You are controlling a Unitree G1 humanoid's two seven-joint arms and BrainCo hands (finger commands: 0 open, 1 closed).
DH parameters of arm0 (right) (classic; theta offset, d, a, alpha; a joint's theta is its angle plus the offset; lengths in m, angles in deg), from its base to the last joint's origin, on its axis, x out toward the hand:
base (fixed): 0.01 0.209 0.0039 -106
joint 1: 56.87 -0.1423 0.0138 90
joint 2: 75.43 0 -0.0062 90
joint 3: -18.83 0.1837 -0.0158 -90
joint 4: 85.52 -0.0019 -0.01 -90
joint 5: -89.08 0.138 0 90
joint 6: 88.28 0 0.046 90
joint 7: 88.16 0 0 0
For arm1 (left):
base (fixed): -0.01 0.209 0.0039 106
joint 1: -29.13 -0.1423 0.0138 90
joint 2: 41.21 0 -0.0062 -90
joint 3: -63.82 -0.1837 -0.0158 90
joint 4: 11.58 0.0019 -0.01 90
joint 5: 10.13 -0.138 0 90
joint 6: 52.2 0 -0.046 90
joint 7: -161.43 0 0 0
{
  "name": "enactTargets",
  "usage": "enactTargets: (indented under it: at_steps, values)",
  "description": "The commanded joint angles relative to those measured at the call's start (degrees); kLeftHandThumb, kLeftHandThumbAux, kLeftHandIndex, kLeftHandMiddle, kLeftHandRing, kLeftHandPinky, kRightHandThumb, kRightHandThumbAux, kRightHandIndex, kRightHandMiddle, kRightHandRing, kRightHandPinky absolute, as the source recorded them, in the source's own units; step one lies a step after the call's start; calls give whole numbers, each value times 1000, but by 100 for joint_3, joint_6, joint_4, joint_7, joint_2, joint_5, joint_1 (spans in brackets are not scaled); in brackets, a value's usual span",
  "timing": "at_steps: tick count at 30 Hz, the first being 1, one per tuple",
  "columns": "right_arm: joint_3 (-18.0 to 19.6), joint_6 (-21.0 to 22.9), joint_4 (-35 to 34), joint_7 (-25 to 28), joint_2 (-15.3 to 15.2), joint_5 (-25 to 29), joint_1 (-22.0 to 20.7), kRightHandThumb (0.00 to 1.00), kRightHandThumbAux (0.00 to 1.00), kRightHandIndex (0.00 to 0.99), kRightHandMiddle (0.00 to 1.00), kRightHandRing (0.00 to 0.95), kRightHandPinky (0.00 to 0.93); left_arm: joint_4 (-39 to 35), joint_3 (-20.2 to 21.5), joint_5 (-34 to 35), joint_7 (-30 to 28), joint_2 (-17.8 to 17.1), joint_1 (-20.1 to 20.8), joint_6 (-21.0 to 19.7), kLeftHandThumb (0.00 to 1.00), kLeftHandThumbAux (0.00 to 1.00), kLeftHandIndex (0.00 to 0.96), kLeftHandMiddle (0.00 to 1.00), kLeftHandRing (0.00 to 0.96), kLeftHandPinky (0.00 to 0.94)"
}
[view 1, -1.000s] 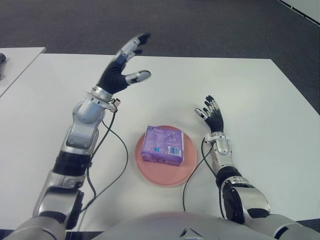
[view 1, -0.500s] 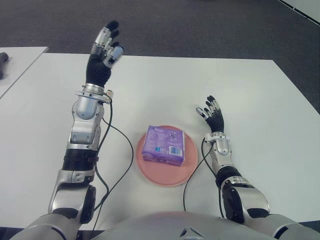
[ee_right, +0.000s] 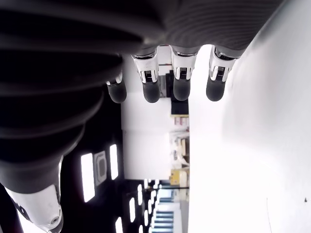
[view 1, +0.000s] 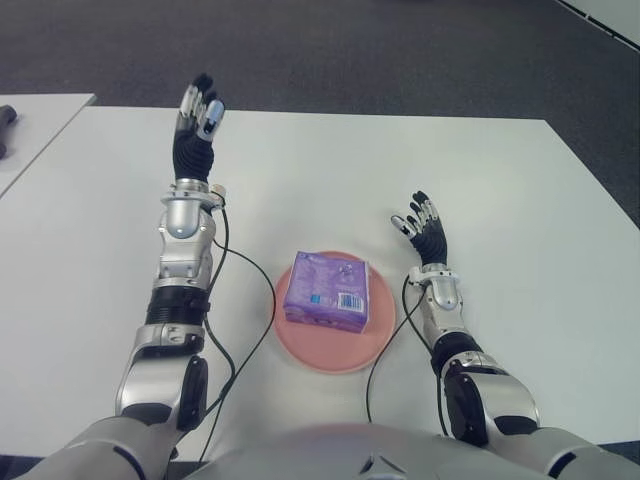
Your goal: Put the tissue paper into the plate.
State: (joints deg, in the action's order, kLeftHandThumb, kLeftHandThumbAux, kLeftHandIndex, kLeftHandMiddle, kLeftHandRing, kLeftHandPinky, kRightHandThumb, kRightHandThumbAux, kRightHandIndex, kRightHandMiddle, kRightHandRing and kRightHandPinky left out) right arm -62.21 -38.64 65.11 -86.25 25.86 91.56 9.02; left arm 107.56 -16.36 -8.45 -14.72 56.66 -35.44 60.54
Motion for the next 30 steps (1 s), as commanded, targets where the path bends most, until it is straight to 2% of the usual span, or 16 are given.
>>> enactTargets:
  at_steps: [1, 4, 11, 16, 22, 26, 30]
  values:
    - [-1, 286, 262, 49, 99, 23, 396, 144, 678, 0, 0, 0, 0, 993, -126, -330, 476, 295, -274, 278, 0, 348, 0, 0, 0, 0]
    - [16, 311, 274, 107, 98, 56, 407, 142, 684, 0, 0, 0, 0, 1130, -159, -431, 654, 396, -464, 406, 0, 359, 0, 0, 0, 0]
    - [51, 283, 265, 192, 106, 102, 421, 138, 709, 0, 0, 0, 0, 724, -403, -697, 923, 684, -1194, 572, 0, 390, 0, 0, 0, 0]
    - [57, 242, 309, 209, 93, 97, 419, 128, 715, 0, 0, 0, 0, 412, -594, -849, 983, 836, -1637, 538, 0, 405, 0, 0, 0, 0]
    - [38, 237, 308, 266, 93, 85, 446, 114, 708, 0, 0, 0, 0, 547, -702, -992, 1071, 881, -1777, 511, 0, 409, 0, 0, 0, 0]
    - [81, 105, 324, 407, 69, 145, 448, 88, 726, 0, 0, 0, 0, 1227, -707, -1083, 1199, 832, -1733, 745, 0, 411, 0, 0, 0, 0]
    - [116, 116, 352, 440, 52, 159, 431, 66, 732, 0, 0, 0, 0, 1363, -720, -1140, 1265, 812, -1740, 831, 0, 419, 0, 0, 0, 0]
